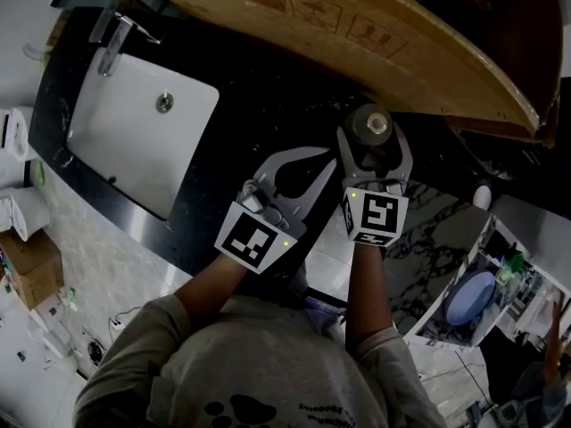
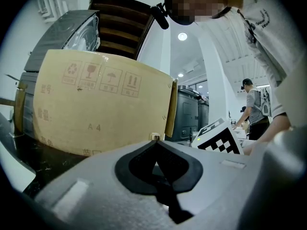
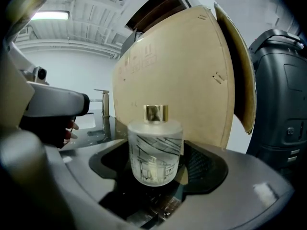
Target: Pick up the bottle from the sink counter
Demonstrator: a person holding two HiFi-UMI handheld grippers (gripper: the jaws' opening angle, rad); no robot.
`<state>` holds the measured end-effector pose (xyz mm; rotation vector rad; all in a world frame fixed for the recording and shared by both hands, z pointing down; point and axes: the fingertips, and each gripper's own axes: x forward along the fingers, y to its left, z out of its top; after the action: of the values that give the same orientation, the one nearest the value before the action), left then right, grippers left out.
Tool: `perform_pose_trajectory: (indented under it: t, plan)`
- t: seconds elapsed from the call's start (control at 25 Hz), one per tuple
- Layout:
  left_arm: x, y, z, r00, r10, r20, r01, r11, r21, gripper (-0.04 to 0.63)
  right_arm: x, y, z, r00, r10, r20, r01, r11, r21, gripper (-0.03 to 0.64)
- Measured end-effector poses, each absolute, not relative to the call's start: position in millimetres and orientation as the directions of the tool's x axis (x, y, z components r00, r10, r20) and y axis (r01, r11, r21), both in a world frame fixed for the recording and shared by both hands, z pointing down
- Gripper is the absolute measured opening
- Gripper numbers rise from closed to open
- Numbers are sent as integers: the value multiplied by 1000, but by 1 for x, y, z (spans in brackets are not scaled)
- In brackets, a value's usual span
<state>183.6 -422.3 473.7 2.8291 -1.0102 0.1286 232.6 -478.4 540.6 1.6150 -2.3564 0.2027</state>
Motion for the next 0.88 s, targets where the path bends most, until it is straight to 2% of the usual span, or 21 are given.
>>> perform_pose_trajectory:
  t: [0.88]
  plan:
    - [177,-421,473,761,-635,131,-647,-759,80,3,230,-488,544,-389,-872,296,-903,425,68,331]
